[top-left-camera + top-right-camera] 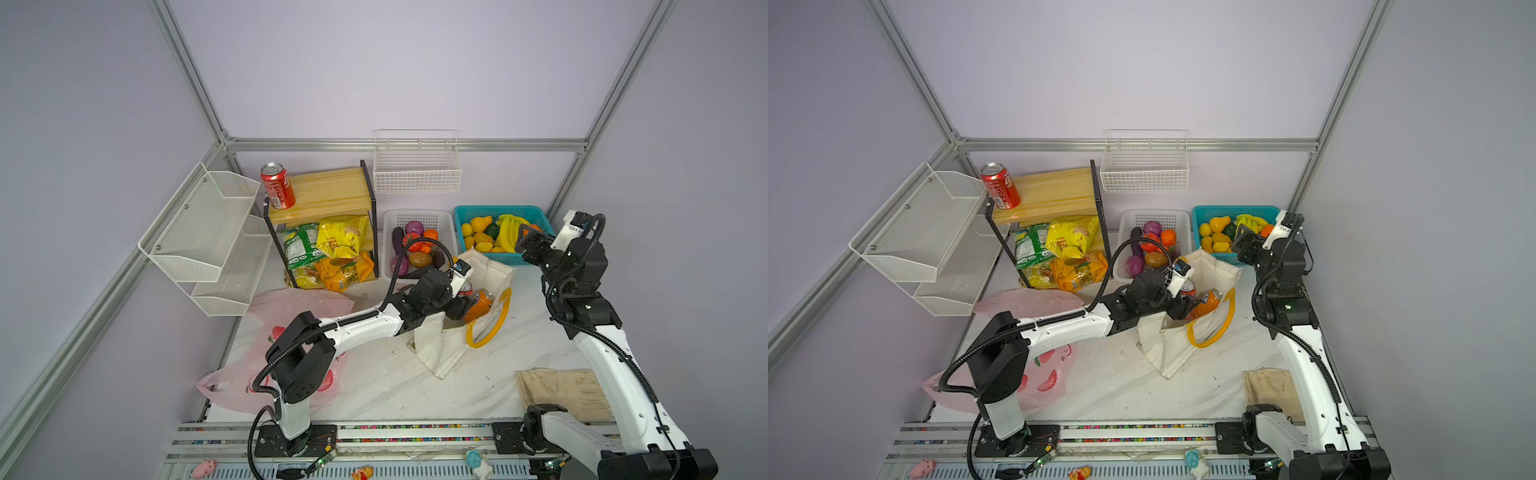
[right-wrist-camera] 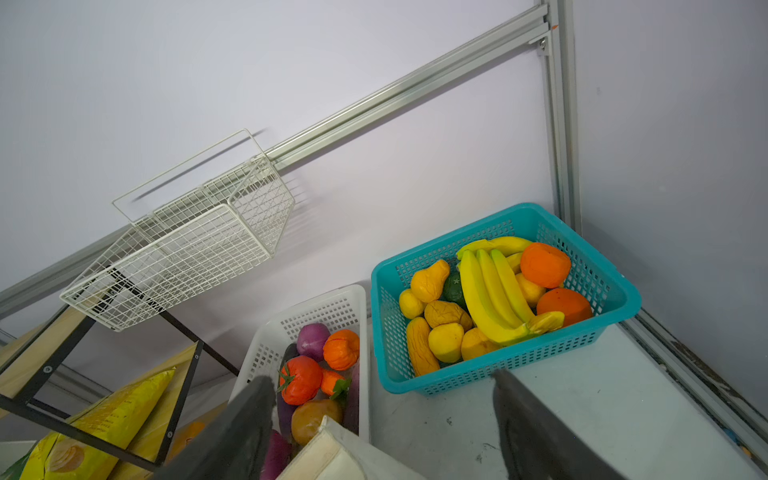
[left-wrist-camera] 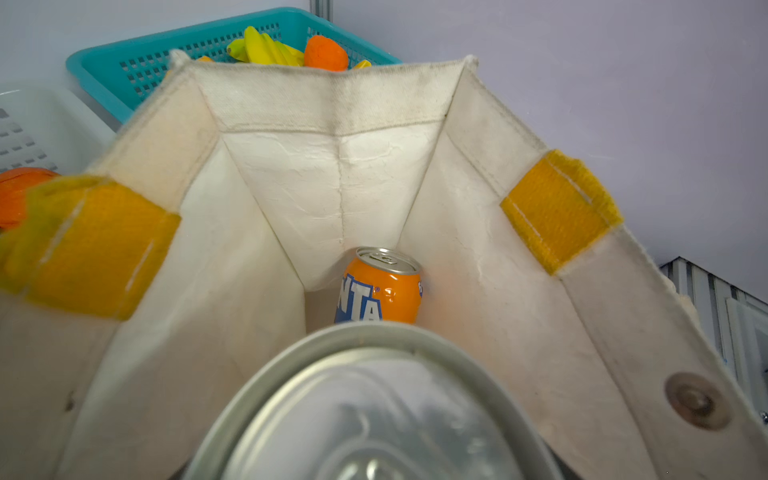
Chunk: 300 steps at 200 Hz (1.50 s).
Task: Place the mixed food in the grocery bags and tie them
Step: 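Carry the red can over the tote opening with the left gripper, then lower the red can into the tote beside the orange can and release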
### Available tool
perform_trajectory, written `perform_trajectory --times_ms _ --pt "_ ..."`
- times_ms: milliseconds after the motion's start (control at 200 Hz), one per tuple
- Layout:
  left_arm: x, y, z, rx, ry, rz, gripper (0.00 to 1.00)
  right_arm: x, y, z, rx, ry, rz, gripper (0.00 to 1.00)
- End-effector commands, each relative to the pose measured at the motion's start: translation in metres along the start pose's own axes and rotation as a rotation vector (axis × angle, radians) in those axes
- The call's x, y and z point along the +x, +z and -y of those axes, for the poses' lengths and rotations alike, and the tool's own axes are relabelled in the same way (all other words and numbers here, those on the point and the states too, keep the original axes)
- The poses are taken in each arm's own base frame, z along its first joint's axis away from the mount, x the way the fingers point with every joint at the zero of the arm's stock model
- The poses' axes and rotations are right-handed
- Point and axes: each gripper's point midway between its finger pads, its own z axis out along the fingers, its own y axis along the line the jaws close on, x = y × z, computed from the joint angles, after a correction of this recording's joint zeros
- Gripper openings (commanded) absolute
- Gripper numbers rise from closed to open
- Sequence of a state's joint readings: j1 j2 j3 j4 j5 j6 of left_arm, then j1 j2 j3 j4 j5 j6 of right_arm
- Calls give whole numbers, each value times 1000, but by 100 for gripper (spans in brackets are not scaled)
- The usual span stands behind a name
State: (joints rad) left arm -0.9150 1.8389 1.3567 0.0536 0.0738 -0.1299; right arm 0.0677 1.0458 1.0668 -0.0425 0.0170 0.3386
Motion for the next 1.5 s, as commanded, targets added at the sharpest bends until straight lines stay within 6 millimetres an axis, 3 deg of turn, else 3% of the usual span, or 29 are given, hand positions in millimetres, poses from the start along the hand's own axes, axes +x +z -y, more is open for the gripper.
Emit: perform_trajectory --times_ms 0,455,845,1160,1495 --pt "-30 -3 16 94 126 82 53 6 0 1 -8 -6 -11 84" --pt "-7 33 19 237 205 -37 53 9 -2 2 -13 -7 -17 84" --pt "-13 57 29 327 281 -69 53 14 1 3 -13 -7 -22 84" --pt "26 67 39 389 325 -145 54 18 3 4 -15 -11 -26 84" --pt "48 82 26 334 363 -191 61 18 3 4 -18 -12 -26 84"
